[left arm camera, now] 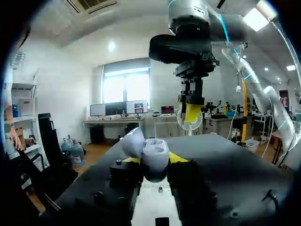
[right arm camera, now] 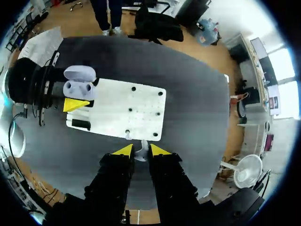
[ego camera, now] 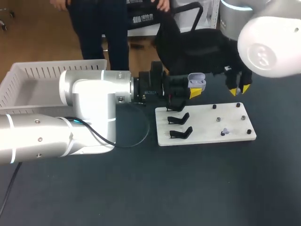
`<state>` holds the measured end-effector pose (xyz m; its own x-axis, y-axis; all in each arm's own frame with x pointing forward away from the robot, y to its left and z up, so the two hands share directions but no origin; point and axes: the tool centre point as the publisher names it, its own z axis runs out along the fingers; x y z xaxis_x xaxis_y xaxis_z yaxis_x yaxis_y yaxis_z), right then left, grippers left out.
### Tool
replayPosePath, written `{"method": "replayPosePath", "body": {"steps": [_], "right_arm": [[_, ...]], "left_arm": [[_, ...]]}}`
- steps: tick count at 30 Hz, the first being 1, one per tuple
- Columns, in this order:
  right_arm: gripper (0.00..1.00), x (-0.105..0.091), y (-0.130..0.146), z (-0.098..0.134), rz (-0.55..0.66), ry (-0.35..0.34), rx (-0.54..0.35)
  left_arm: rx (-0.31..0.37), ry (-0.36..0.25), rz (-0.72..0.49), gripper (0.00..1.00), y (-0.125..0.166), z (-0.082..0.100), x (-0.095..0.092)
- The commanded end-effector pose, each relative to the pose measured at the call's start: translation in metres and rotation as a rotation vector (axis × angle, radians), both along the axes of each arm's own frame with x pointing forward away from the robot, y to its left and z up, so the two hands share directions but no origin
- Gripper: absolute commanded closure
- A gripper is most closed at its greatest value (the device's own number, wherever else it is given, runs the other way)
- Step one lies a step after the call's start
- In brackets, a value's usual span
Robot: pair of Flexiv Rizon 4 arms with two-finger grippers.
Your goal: Pick up each earbud case from the left stands, insert the matching earbuds, close the lid, and place the case in the box.
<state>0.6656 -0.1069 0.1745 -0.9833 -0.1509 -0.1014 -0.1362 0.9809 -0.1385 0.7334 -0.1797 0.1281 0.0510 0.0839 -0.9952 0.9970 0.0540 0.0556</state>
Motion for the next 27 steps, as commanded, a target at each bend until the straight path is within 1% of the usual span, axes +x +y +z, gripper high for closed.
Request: {"method": "replayPosePath", "body": {"steps": [1, 2, 4, 5, 7, 8, 9, 10, 11, 17, 18, 19, 20, 27], "right_arm": [[1.00, 0.011, 0.007, 0.001, -0.380, -0.022, 0.154], [1.00, 0.012, 0.009, 0.001, -0.443, -0.020, 0.144], [1.00, 0.013, 0.015, 0.001, -0.518, -0.021, 0.181], [1.00, 0.013, 0.019, 0.002, -0.561, -0.018, 0.177], [1.00, 0.011, 0.024, 0.005, -0.632, -0.043, 0.177], [1.00, 0.011, 0.027, 0.006, -0.647, -0.056, 0.182], [1.00, 0.010, 0.028, 0.008, -0.694, -0.076, 0.166], [1.00, 0.009, 0.030, 0.009, -0.709, -0.079, 0.162], [1.00, 0.008, 0.031, 0.009, -0.743, -0.082, 0.178], [1.00, 0.001, 0.036, 0.014, -0.837, -0.127, 0.120], [1.00, 0.000, 0.036, 0.014, -0.850, -0.135, 0.118], [1.00, 0.000, 0.037, 0.015, -0.857, -0.128, 0.119], [1.00, -0.002, 0.037, 0.014, -0.873, -0.142, 0.138], [1.00, -0.002, 0.037, 0.014, -0.873, -0.142, 0.138]], "left_arm": [[-0.004, -0.005, 0.011, 1.00, 0.000, -0.001, -0.003], [-0.004, -0.005, 0.011, 1.00, 0.000, -0.001, -0.003], [-0.004, -0.005, 0.011, 1.00, 0.000, -0.001, -0.003], [-0.004, -0.005, 0.011, 1.00, 0.000, -0.001, -0.003], [-0.004, -0.005, 0.011, 1.00, 0.000, -0.001, -0.003], [-0.004, -0.005, 0.011, 1.00, 0.000, -0.001, -0.003], [-0.004, -0.005, 0.011, 1.00, 0.000, -0.001, -0.003], [-0.004, -0.005, 0.011, 1.00, 0.000, -0.001, -0.003], [-0.004, -0.005, 0.011, 1.00, 0.000, -0.001, -0.003], [-0.004, -0.005, 0.011, 1.00, 0.000, -0.001, -0.003], [-0.004, -0.005, 0.011, 1.00, 0.000, -0.001, -0.003], [-0.004, -0.005, 0.011, 1.00, 0.000, -0.001, -0.003], [-0.004, -0.005, 0.011, 1.00, 0.000, -0.001, -0.003], [-0.004, -0.005, 0.011, 1.00, 0.000, -0.001, -0.003]]}}
